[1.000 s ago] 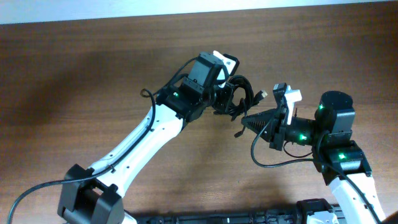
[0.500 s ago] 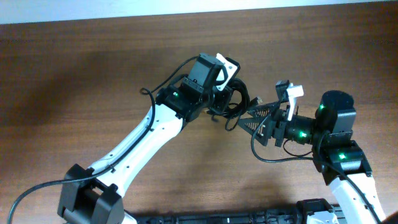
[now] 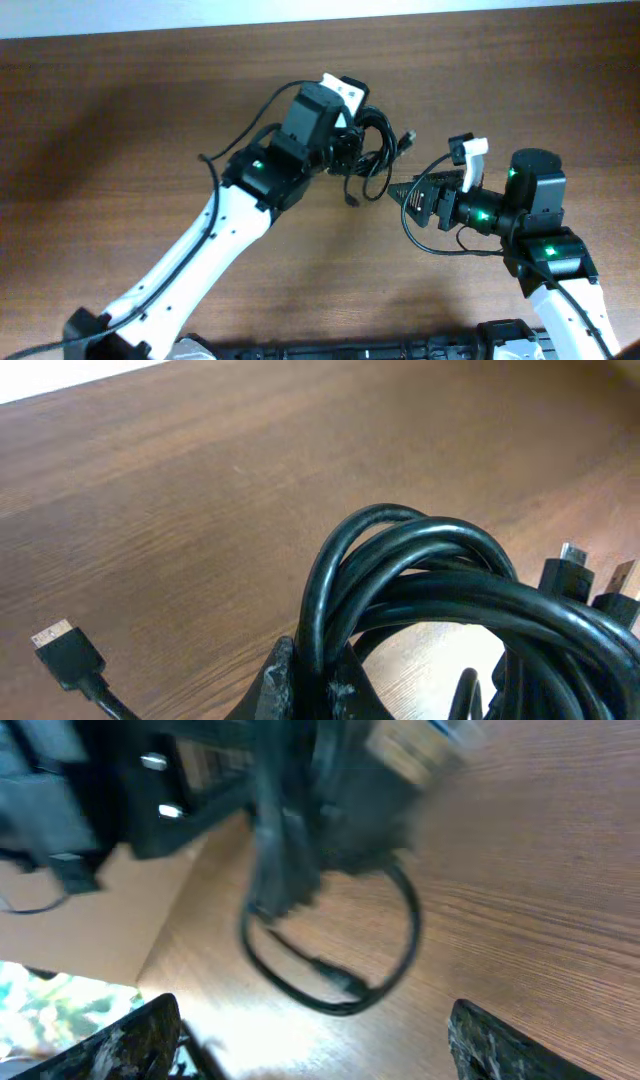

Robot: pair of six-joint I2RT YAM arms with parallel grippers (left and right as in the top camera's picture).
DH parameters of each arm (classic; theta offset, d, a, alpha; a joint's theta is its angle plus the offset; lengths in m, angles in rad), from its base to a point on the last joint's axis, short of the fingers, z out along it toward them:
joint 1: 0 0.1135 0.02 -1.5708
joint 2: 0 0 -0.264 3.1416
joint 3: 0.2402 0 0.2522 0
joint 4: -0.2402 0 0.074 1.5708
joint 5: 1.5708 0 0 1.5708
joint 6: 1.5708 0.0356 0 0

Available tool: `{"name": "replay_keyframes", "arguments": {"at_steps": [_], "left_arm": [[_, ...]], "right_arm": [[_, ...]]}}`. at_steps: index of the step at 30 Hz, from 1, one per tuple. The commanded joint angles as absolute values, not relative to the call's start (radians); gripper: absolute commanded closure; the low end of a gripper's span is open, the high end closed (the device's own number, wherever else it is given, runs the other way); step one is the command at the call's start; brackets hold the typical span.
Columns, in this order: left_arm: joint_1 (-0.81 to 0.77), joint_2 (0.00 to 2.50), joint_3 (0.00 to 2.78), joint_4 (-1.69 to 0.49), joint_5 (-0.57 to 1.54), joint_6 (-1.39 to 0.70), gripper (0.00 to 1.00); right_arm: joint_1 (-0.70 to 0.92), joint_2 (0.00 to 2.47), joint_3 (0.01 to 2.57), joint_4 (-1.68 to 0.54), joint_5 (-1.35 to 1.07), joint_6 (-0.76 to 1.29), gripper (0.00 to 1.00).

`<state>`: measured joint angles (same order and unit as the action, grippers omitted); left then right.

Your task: Untangle cables

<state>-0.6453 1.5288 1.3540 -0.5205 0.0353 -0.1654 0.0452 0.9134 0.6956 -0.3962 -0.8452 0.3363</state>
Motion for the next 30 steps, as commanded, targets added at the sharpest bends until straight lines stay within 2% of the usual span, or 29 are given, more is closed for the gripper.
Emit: {"name": "replay_keyframes", "arguments": {"at_steps": [1,17,22,30], "left_arm": [[-0.609,1.464,1.365,-0.517,0.014,-0.318,1.0],[-0.6,1.433,1.365,-0.461,0.489,-0.356,1.0],[-0.585,1.399,1.365,-0.465,0.489,-0.35,1.0],[-0.466,1.303,1.365,-0.525,0.376,-0.351,1.0]], "right_arm": [[0.043,0.904,0.715,-0.401,-0.799,0.331,0.16],[0.043,0.964,0.715,-0.393,-0.674,0.354,0.14],[0.043,1.019,0.715,-0.421,-0.568,0.354,0.15],[0.043,1.028,0.715,-0.51,-0.447,0.353,0.14]]}}
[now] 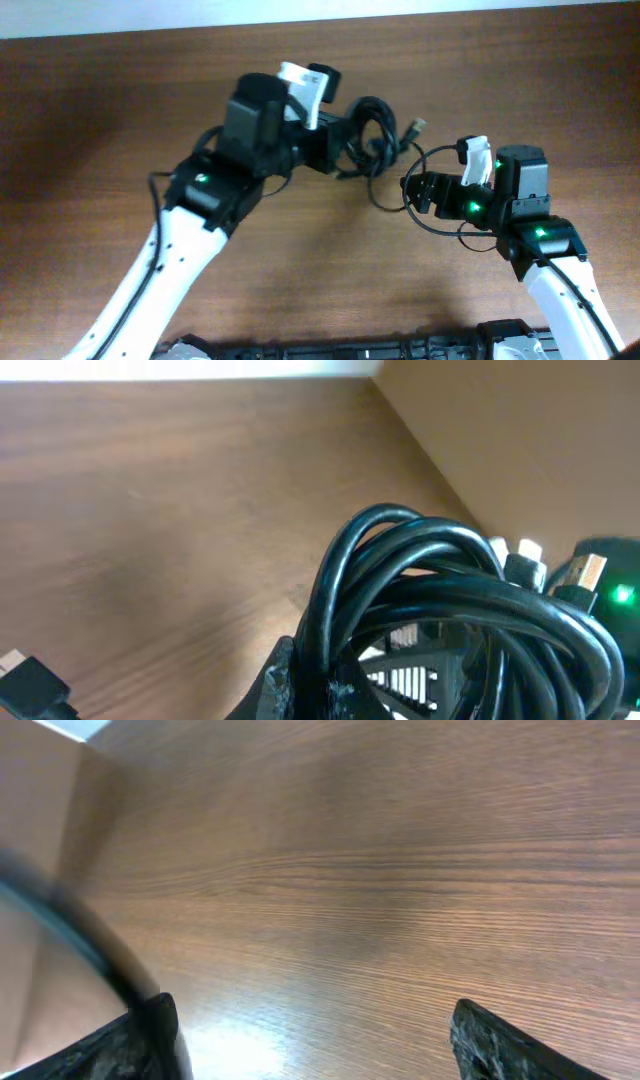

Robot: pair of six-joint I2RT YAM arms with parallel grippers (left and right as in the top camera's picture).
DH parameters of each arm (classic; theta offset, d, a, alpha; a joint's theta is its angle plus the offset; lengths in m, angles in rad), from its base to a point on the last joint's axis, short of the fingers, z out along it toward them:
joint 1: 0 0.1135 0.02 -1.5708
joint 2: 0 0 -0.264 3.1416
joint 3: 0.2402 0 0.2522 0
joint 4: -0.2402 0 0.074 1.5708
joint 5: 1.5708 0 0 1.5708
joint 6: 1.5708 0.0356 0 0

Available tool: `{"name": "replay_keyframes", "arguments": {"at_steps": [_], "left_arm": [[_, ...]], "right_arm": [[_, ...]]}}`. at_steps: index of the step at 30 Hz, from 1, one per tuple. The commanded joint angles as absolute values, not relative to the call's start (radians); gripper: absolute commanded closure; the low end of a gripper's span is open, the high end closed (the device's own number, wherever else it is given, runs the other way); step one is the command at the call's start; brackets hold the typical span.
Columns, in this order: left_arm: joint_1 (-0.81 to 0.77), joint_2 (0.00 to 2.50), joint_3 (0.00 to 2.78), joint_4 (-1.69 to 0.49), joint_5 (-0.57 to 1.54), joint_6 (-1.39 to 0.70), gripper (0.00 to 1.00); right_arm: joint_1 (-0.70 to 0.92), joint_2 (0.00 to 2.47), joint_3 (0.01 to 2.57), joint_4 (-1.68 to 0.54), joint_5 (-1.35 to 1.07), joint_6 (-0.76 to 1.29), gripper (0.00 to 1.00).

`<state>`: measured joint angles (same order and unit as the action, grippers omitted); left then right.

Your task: Untangle cables

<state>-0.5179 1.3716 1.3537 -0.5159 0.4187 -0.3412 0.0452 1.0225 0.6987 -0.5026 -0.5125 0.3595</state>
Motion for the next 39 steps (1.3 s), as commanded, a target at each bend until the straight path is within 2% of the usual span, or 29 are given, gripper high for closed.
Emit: {"name": "replay_keyframes", "arguments": {"at_steps": [1,7,16,25,34,39], "left_arm": [[-0.446,1.289,1.365,-0.537,0.352,-0.351,1.0],[-0.421,1.274,1.365,-0.571,0.3,-0.351,1.0],[-0.421,1.275,1.365,-0.601,0.288,-0.351,1.0],[-0.463,1.275,1.364,-0.604,0.344,-0.356,1.0],[-0.569,1.277,1.363,-0.556,0.344,-0.355,1.0],[-0.605,1.29,1.363,-0.535,0.344,-0.356,1.0]], "right_arm": [[0.043,1.028,0.715,-0.513,-0.448,0.353,0.14],[0.044,1.028,0.715,-0.52,-0.501,0.345,0.12],[0.044,1.016,0.715,-0.427,-0.823,0.214,0.11],[0.044,0.946,0.715,-0.25,-1.152,0.213,0.11],[0.044,0.921,0.715,-0.102,-1.276,0.223,0.11],[0.044,0.921,0.715,0.019,-1.303,0.308,0.13]]}}
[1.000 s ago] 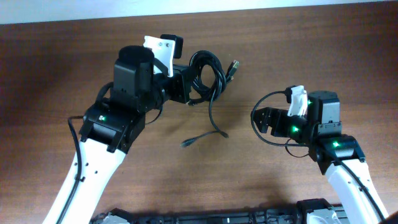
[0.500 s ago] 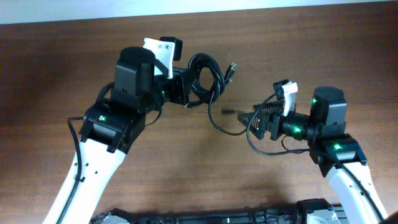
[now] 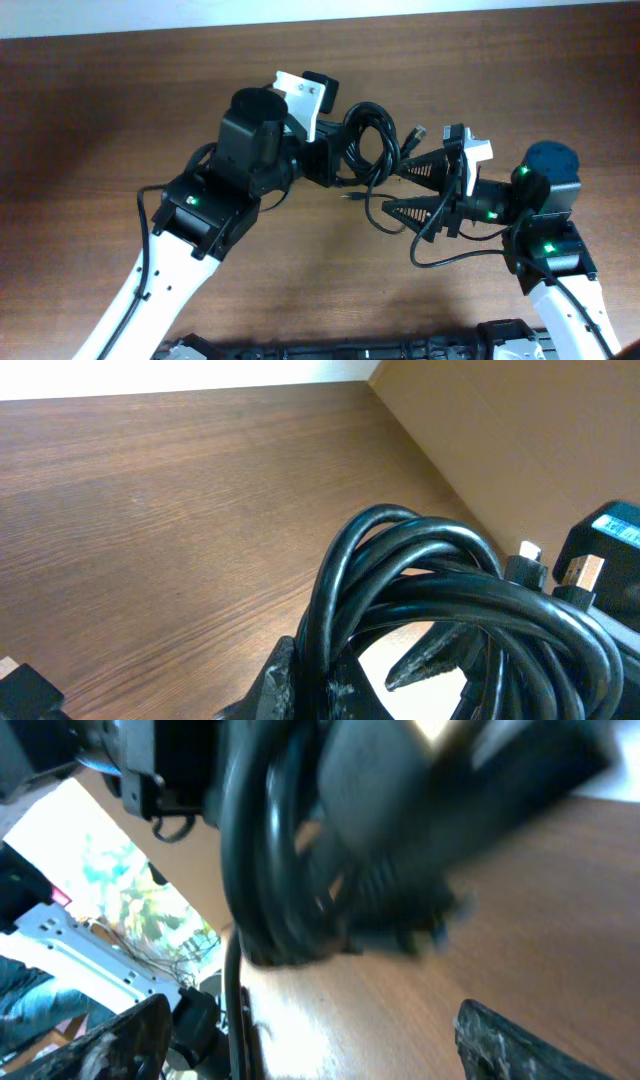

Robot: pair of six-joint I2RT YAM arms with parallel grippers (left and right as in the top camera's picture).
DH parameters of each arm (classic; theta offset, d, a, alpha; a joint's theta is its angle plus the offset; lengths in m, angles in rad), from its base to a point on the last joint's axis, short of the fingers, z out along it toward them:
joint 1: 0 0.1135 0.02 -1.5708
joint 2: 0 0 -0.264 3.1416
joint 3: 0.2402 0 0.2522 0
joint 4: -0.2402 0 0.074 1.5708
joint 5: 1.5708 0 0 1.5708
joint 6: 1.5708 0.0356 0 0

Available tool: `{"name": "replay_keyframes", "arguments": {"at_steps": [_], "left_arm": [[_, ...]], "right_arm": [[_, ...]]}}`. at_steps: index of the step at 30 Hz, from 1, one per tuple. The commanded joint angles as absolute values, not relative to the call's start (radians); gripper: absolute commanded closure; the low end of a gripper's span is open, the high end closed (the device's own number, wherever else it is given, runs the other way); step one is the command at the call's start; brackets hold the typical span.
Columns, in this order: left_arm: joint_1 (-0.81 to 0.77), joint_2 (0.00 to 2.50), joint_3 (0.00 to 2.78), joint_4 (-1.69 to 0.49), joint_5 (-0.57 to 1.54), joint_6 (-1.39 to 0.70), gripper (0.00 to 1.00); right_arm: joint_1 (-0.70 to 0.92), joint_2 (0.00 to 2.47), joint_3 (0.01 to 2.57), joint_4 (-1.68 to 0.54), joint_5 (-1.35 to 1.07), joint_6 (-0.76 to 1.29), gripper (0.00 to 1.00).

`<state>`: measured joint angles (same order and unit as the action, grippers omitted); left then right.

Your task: Untangle cables

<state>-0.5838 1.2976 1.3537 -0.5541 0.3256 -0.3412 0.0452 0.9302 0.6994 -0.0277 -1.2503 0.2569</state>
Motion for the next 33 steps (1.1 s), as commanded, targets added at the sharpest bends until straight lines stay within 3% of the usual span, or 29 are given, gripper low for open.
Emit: {"name": "replay_keyframes", "arguments": {"at_steps": [1,5,12,18,20,21,22,23,26,33], "left_arm": [[-0.612,1.294,1.363,-0.535,0.344,-0.356,1.0],[-0.638,1.308,1.363,-0.535,0.344,-0.355,1.0],[-0.64,1.313,1.363,-0.535,0.344,-0.355,1.0],[-0.64,1.313,1.363,-0.535,0.342,-0.355,1.0],[-0.639,1.313,1.363,-0.537,0.314,-0.338,0.8],[-0.639,1.313,1.363,-0.539,0.302,-0.328,0.65],[-0.639,1.312,1.363,-0.539,0.297,-0.3,0.43],[-0.639,1.312,1.363,-0.539,0.298,-0.272,0.3],[-0.639,1.312,1.363,-0.539,0.298,-0.191,0.02],[-0.639,1.312,1.363,-0.556,0.299,0.142,0.01]], "right_arm": [[0.044,0.921,0.715,0.039,-1.303,0.321,0.17],[0.044,0.921,0.715,0.123,-1.306,0.38,0.28],[0.044,0.921,0.715,0.147,-1.306,0.387,0.78],[0.043,0.921,0.715,0.147,-1.306,0.387,0.96],[0.043,0.921,0.715,0.146,-1.306,0.387,0.96],[0.043,0.921,0.715,0.146,-1.307,0.387,0.96],[0.043,0.921,0.715,0.146,-1.313,0.387,0.96],[0.043,0.921,0.715,0.146,-1.318,0.387,0.96],[0.043,0.923,0.715,0.146,-1.333,0.387,0.96],[0.043,0.923,0.715,0.145,-1.382,0.383,0.96]]}}
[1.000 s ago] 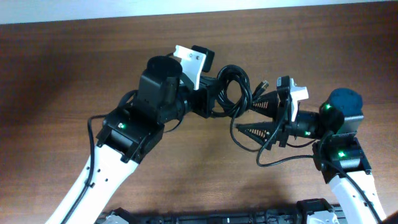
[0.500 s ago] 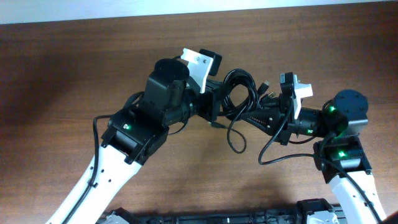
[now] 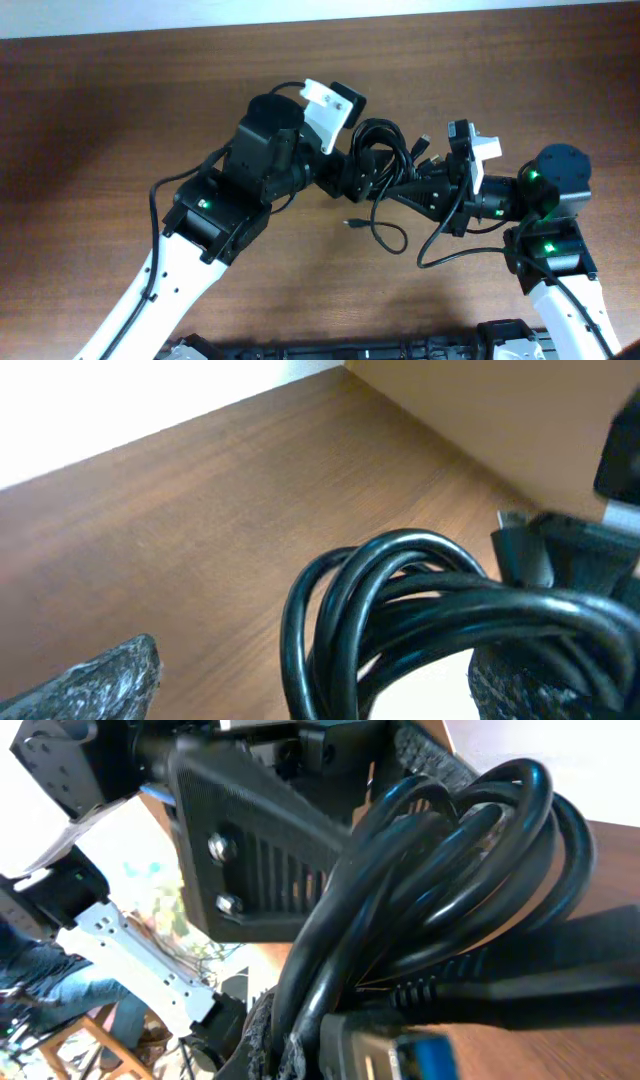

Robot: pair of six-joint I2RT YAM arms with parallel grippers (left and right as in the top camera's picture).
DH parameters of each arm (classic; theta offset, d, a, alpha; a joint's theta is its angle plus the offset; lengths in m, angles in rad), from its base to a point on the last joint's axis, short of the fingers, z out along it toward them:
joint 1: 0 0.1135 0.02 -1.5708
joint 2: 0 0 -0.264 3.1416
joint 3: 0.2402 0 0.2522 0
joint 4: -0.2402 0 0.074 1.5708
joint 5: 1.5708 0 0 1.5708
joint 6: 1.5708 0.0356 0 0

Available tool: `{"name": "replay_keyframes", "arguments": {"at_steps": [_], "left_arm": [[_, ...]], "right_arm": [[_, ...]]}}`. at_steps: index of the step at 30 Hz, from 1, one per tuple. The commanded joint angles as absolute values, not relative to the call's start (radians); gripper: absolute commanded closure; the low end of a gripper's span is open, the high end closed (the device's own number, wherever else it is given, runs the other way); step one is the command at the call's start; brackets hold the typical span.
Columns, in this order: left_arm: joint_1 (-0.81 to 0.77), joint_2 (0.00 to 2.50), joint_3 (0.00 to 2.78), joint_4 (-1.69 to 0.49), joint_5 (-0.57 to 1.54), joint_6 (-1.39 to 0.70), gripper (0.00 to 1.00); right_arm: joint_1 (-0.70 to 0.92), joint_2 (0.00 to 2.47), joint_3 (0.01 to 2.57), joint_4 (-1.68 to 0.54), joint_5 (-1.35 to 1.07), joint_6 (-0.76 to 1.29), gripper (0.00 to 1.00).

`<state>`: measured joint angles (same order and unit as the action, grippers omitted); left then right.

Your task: Untangle cables

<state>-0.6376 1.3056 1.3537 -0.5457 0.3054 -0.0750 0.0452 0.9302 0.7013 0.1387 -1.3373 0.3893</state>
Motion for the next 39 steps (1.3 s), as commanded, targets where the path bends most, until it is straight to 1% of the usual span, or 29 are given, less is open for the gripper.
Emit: {"name": "replay_keyframes", "arguments": {"at_steps": [1,4,6,10,12,14,16,17,18,23,25,27,28,29,30,32,38,39], "left_arm": [[-0.639,1.312,1.363,-0.559,0.299,0.183,0.01],[-0.639,1.312,1.363,-0.578,0.299,0.356,0.01],[-0.639,1.312,1.363,-0.581,0.299,0.418,0.0],[-0.639,1.312,1.363,-0.581,0.3,0.452,0.0],[-0.639,1.313,1.363,-0.581,0.308,0.458,0.03],[-0.639,1.313,1.363,-0.584,0.366,0.507,0.13],[-0.639,1.313,1.363,-0.585,0.419,0.548,0.38],[-0.639,1.313,1.363,-0.585,0.423,0.548,0.46],[-0.639,1.313,1.363,-0.586,0.423,0.548,0.51],[-0.639,1.313,1.362,-0.586,0.429,0.548,0.5],[-0.642,1.315,1.362,-0.586,0.443,0.548,0.47],[-0.642,1.322,1.362,-0.586,0.457,0.548,0.47],[-0.642,1.327,1.362,-0.586,0.457,0.548,0.52],[-0.644,1.336,1.362,-0.586,0.457,0.548,0.62],[-0.646,1.343,1.362,-0.586,0.457,0.548,0.73],[-0.646,1.355,1.362,-0.586,0.457,0.548,1.0],[-0.646,1.359,1.362,-0.586,0.442,0.547,1.0],[-0.646,1.359,1.362,-0.587,0.418,0.537,1.0]], "right_arm": [[0.043,0.924,0.715,0.145,-1.382,0.383,0.96],[0.044,0.944,0.715,0.146,-1.419,0.383,0.96],[0.044,0.961,0.715,0.146,-1.45,0.383,0.96],[0.044,1.0,0.715,0.146,-1.505,0.383,0.96],[0.044,1.008,0.715,0.146,-1.524,0.383,0.96],[0.044,1.008,0.715,0.147,-1.538,0.383,0.96],[0.044,1.008,0.715,0.147,-1.539,0.383,0.96],[0.044,1.008,0.715,0.147,-1.541,0.383,0.96],[0.044,1.008,0.715,0.147,-1.546,0.384,0.96],[0.046,1.008,0.715,0.147,-1.552,0.384,0.96],[0.046,1.008,0.715,0.147,-1.552,0.384,0.96],[0.046,1.008,0.715,0.147,-1.552,0.384,0.96],[0.046,1.008,0.715,0.147,-1.552,0.384,0.96],[0.046,1.008,0.715,0.147,-1.552,0.384,0.96],[0.045,1.008,0.715,0.147,-1.552,0.384,0.96],[0.045,1.008,0.715,0.147,-1.552,0.384,0.96],[0.045,1.008,0.715,0.147,-1.548,0.384,0.95],[0.044,1.008,0.715,0.147,-1.546,0.384,0.87]]}}
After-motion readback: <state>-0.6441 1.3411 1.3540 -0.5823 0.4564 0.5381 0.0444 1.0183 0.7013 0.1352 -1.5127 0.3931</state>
